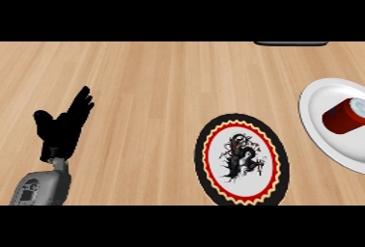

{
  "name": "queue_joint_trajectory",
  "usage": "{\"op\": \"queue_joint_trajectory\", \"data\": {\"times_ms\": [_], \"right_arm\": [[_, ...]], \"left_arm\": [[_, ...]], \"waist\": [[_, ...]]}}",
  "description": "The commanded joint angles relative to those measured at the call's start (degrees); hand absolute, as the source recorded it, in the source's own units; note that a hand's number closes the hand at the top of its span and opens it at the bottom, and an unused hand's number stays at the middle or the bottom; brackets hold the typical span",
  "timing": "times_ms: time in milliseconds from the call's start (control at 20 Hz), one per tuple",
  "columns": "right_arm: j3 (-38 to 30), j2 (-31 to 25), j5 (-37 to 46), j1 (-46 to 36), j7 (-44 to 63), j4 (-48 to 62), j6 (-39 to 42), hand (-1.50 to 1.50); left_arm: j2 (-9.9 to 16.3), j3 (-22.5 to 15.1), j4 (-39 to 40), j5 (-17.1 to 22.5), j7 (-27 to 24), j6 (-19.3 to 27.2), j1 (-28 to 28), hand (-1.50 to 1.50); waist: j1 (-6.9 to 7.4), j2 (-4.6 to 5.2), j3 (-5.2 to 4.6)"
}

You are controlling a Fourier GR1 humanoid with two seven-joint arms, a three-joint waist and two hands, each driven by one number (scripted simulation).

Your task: Pick the can from the plate and place it in the plate

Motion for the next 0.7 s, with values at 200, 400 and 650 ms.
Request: {"op": "queue_joint_trajectory", "data": {"times_ms": [200, 400, 650], "right_arm": [[0.7, -5.0, -0.4, 0.9, -11.4, 6.3, 7.8, -1.5], [2.3, -5.9, 0.2, 0.5, -12.2, 7.8, 7.1, -1.5], [4.2, -6.3, 1.0, 1.9, -14.5, 9.0, 5.5, -1.5]], "left_arm": [[0.2, -0.4, -1.5, -0.1, 2.3, -0.2, -0.7, 0.0], [-0.2, -0.2, 1.0, -0.5, -2.3, -0.5, 0.0, 0.0], [-1.4, -1.0, 0.5, -1.7, -1.0, 1.4, 0.5, 0.0]], "waist": [[0.56, 0.16, 0.13], [0.81, 0.44, 0.18], [0.65, 0.28, 0.17]]}}
